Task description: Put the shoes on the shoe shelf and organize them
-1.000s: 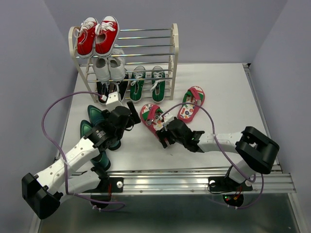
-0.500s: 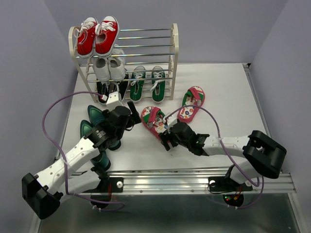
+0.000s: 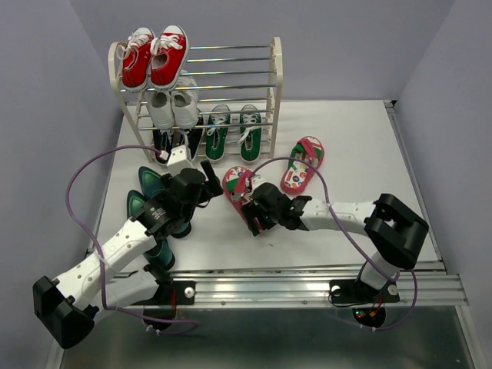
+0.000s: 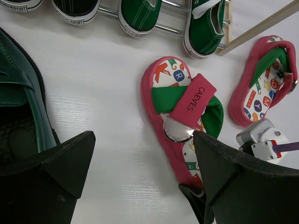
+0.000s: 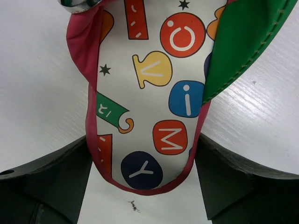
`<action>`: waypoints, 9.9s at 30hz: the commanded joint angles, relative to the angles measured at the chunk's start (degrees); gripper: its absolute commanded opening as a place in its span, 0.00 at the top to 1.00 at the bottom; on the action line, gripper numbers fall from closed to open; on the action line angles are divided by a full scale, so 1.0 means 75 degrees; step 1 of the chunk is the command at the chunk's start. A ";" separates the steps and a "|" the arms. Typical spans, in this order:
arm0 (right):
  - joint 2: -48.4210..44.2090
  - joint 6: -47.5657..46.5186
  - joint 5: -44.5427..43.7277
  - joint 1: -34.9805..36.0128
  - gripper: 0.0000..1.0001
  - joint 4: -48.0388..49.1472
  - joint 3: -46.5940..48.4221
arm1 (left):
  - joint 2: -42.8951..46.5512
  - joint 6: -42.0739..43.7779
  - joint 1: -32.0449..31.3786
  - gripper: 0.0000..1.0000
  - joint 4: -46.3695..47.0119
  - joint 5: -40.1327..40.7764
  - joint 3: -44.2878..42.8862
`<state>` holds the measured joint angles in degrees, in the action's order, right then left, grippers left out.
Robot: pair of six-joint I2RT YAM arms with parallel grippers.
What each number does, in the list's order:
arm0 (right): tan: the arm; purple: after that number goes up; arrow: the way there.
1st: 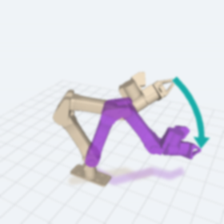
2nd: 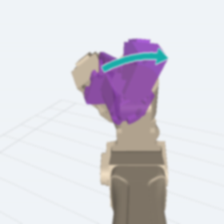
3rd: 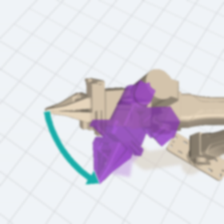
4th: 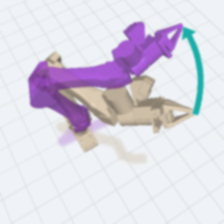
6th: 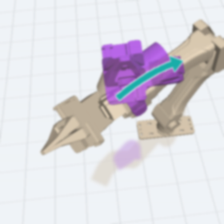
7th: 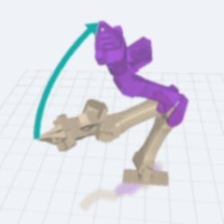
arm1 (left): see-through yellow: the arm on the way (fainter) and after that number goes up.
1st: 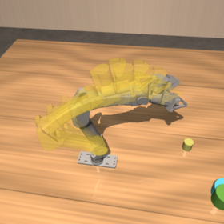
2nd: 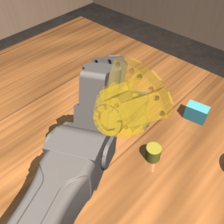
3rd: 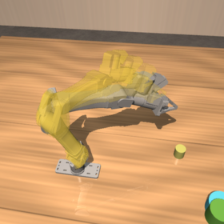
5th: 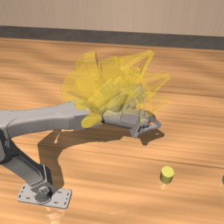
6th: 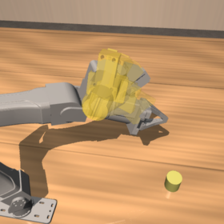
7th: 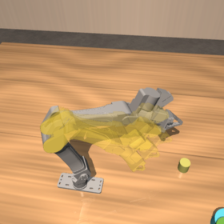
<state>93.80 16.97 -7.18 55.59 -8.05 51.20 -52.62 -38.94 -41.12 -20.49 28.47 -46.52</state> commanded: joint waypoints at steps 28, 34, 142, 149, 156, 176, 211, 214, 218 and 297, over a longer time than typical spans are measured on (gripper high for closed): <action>0.2293 0.0573 -0.0624 0.0064 0.00 -0.2617 0.2864 | 0.0137 0.0000 0.0022 0.01 -0.0092 0.0048 -0.0207; 0.2810 0.0713 -0.0976 0.0064 0.00 -0.3110 0.3228 | 0.0208 0.0024 0.0034 0.01 -0.0080 0.0036 -0.0160; 0.5025 -0.0517 -0.5383 -0.0369 0.24 0.0769 1.0365 | 0.2328 -0.1089 0.0069 0.01 -0.1345 0.0517 0.0473; 0.4837 -0.0505 -0.5195 -0.0369 0.00 0.0804 1.0213 | 0.2481 -0.1207 0.0057 0.01 -0.1416 0.0505 0.0496; 0.4533 -0.0446 -0.5008 -0.0369 0.00 0.0804 0.9943 | 0.2481 -0.1242 0.0057 0.01 -0.1463 0.0482 0.0426; 0.1452 0.0384 -0.4142 -0.0369 0.00 -0.0085 0.6043 | 0.2071 -0.0937 0.0057 0.01 -0.0972 0.0435 0.0156; 0.1051 0.4956 -0.3027 -0.2057 0.00 -0.3028 0.1997 | 0.1590 -0.0047 0.0081 0.01 0.0447 0.0177 0.0414; 0.1356 0.5084 -0.3155 -0.2057 0.00 -0.2934 0.2173 | 0.1602 -0.0047 0.0081 0.01 0.0412 0.0259 0.0402; 0.1544 0.5634 -0.3389 -0.2127 0.00 -0.2746 0.2127 | 0.1660 -0.0046 0.0081 0.01 0.0400 0.0352 0.0426; 0.1972 0.0963 -0.1773 -0.4940 0.99 -0.1214 0.3067 | 0.2387 -0.0222 0.0093 0.08 0.0376 0.0341 0.0660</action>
<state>115.63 31.81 -19.16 20.21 -27.59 80.95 -35.55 -40.16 -40.75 -18.24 30.46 -42.61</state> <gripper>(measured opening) 0.882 0.920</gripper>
